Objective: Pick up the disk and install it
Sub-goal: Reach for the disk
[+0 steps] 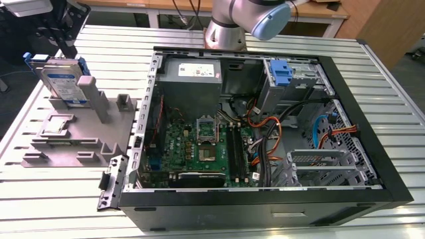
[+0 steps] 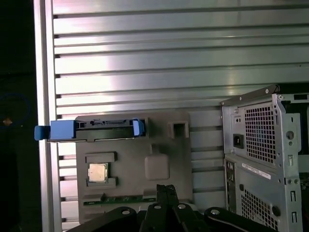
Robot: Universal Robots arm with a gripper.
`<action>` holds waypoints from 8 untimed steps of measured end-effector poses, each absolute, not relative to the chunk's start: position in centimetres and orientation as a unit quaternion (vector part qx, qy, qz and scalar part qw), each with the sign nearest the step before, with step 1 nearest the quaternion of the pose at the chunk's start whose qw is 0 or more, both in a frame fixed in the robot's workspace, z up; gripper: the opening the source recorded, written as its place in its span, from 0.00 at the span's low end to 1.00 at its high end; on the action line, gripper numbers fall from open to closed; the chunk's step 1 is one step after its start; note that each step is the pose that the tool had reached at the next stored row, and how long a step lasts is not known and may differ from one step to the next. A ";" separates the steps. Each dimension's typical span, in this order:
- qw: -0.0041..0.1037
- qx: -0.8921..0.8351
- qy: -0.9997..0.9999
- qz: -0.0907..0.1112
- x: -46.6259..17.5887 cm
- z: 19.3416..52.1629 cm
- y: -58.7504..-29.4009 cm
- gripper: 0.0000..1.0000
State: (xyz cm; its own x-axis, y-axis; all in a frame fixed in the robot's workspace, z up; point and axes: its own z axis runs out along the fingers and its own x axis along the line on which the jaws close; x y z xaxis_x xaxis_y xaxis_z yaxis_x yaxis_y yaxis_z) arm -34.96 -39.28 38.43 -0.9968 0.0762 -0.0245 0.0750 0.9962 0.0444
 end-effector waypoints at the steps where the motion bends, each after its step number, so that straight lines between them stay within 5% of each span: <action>1: 0.013 0.038 0.999 0.022 -35.1 38.4 -39.2 0.10; 8: 0.013 0.038 0.999 0.022 -36.7 38.4 -38.1 0.10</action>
State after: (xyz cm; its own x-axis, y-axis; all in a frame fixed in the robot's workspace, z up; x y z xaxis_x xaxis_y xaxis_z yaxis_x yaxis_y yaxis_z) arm -36.67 -38.08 38.35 -0.9968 0.0762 -0.0245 0.0750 0.9962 0.0444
